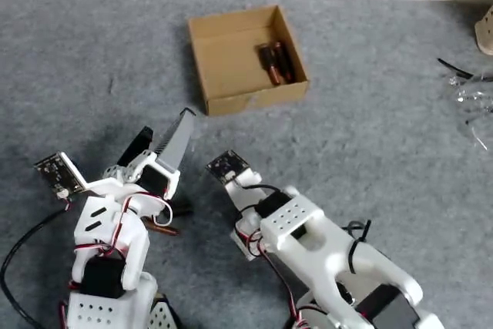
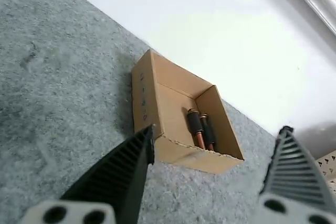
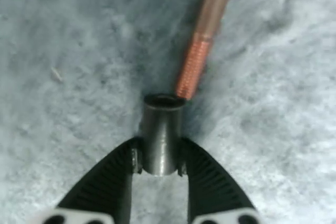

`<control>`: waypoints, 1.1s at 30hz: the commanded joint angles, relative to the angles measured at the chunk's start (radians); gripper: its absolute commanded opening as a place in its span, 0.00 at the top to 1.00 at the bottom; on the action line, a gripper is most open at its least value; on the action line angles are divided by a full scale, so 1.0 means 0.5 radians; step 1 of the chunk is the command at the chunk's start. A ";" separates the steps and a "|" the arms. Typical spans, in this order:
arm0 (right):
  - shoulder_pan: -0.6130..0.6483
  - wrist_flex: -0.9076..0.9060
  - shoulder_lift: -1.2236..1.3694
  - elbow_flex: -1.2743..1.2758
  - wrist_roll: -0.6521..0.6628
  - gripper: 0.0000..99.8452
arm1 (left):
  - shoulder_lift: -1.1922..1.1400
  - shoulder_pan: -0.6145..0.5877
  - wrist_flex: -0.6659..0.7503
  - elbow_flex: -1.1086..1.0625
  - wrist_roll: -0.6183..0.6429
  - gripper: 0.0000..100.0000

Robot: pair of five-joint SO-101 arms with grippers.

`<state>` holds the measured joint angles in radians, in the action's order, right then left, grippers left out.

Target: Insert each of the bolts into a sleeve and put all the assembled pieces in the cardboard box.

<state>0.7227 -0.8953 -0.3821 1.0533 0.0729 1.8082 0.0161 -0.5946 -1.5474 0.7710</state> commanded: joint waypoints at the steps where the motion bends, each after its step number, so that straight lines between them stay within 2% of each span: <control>1: -0.149 0.094 -0.014 -0.167 0.025 1.00 | 0.017 -0.020 0.034 0.063 0.021 0.67; 15: -0.321 0.087 -0.100 -0.219 0.025 1.00 | 0.023 -0.054 0.034 0.069 0.028 0.67; 23: -0.315 -0.146 -0.953 -0.201 0.025 1.00 | 0.023 -0.097 0.043 0.069 0.031 0.67; 31: -0.318 -0.195 -1.751 0.011 0.025 1.00 | 0.005 0.112 0.021 0.094 0.028 0.67; 33: -0.321 -0.195 -1.870 0.057 0.025 1.00 | 0.005 0.158 -0.061 0.127 0.025 0.67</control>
<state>0.5785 -0.9889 -1.2137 1.0810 0.0760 1.8082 0.0529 -0.5976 -1.5474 0.7787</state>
